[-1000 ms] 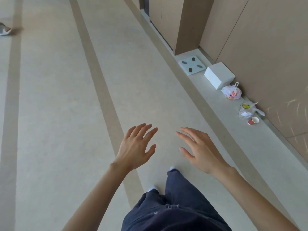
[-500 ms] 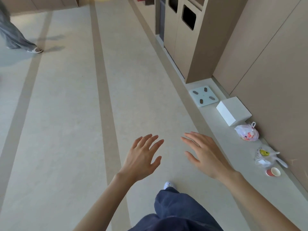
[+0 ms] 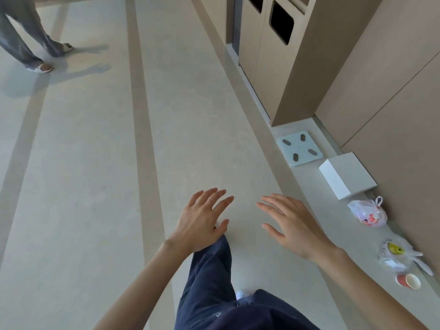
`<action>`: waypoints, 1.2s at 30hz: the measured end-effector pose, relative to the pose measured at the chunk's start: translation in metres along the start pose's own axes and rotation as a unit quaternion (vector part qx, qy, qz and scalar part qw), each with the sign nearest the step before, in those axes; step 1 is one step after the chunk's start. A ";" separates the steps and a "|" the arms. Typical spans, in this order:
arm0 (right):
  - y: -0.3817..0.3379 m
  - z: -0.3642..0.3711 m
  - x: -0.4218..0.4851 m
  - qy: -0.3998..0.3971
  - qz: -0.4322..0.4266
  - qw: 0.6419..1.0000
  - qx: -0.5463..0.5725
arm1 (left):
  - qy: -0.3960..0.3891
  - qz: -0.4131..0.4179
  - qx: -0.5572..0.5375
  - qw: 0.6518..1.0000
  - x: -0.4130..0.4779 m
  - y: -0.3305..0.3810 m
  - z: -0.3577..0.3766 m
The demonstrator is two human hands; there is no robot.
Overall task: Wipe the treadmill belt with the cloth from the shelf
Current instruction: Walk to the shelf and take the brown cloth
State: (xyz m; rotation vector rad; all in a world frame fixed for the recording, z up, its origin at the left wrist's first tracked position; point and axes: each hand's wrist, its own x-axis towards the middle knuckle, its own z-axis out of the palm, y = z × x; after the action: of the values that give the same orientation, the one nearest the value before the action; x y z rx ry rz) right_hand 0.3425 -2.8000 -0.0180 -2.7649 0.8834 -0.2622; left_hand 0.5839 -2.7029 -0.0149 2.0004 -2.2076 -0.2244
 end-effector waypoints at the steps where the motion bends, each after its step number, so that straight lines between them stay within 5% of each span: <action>1: 0.008 -0.002 0.019 -0.002 0.007 1.000 -0.003 | 0.003 0.001 0.001 1.000 0.016 -0.014 0.000; 13: 0.071 -0.033 0.250 0.050 0.079 0.996 -0.005 | 0.063 0.047 0.006 0.997 0.227 -0.171 -0.068; 24: 0.151 -0.014 0.359 0.028 0.109 0.994 0.004 | 0.001 0.055 0.001 0.999 0.348 -0.237 -0.047; 36: 0.294 -0.069 0.526 0.047 0.097 0.994 -0.017 | 0.045 0.041 -0.004 0.998 0.564 -0.279 -0.091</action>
State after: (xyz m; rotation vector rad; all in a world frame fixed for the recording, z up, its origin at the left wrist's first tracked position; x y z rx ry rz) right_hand 0.5871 -3.3532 0.0219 -2.6903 1.1804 -0.3494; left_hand 0.8205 -3.2922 0.0223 1.8720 -2.2229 -0.1314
